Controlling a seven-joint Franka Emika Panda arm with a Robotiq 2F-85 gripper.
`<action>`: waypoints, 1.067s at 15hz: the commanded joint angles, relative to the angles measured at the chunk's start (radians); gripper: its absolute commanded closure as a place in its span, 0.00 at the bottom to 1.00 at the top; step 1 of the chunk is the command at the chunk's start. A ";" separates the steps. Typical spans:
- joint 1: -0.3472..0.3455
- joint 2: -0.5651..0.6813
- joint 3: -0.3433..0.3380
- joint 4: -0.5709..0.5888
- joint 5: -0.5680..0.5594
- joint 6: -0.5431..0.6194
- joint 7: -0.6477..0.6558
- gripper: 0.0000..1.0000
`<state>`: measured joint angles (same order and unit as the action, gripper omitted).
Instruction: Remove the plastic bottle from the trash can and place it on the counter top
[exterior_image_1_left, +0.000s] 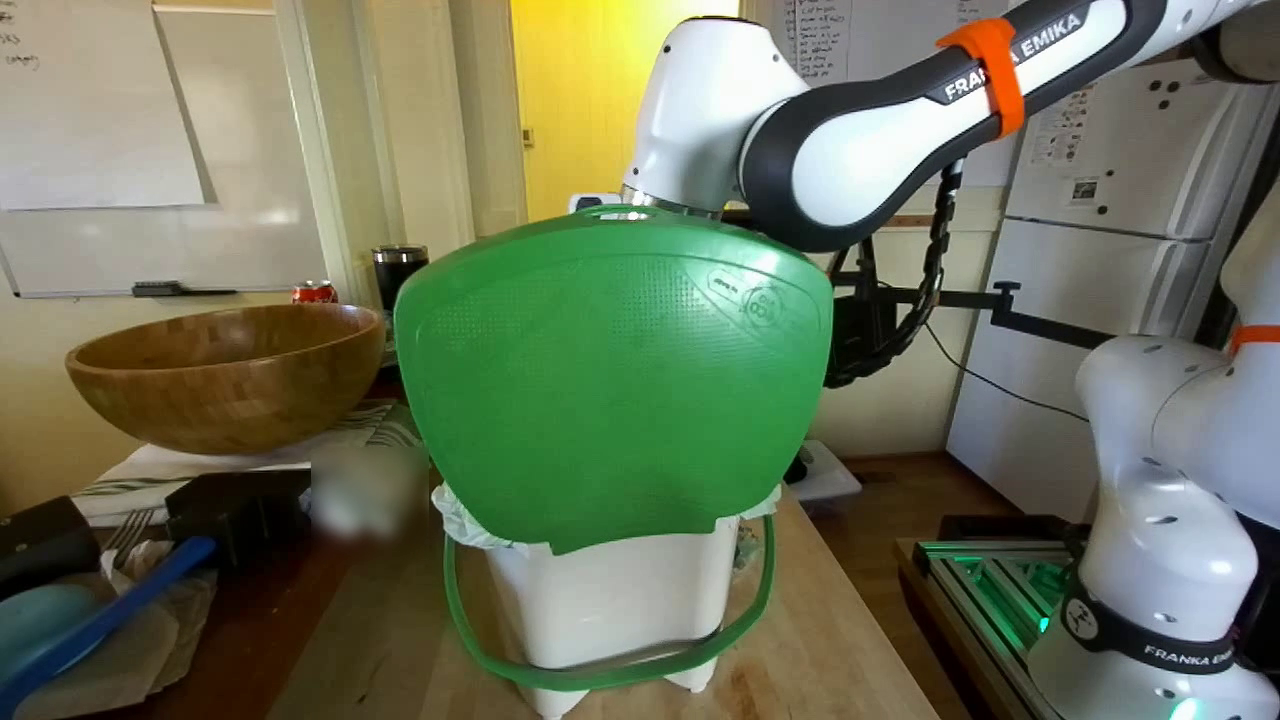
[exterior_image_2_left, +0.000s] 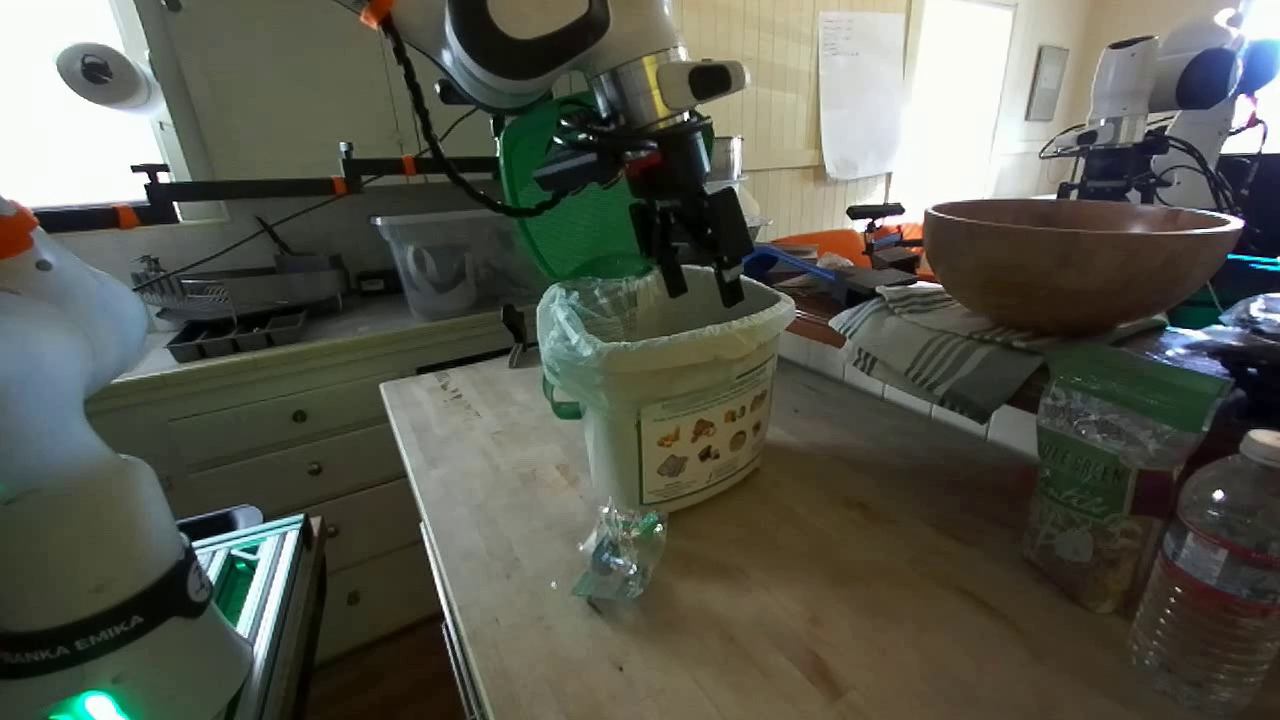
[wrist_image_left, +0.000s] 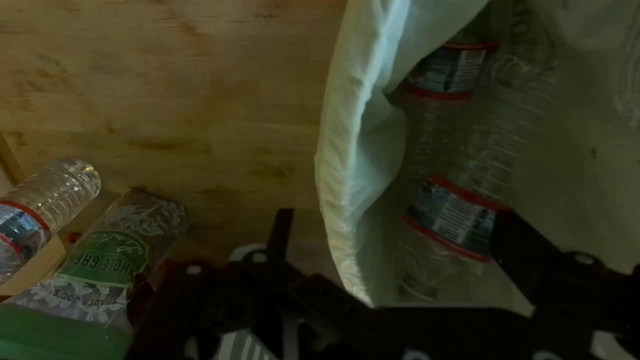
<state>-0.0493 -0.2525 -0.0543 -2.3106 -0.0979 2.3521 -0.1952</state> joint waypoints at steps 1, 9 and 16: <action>0.019 -0.038 0.000 -0.036 0.033 0.016 0.020 0.00; 0.045 0.018 -0.006 -0.035 0.218 0.099 0.104 0.00; 0.042 0.073 -0.006 -0.029 0.338 0.182 0.158 0.00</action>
<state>-0.0131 -0.2024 -0.0560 -2.3379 0.1932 2.5074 -0.0787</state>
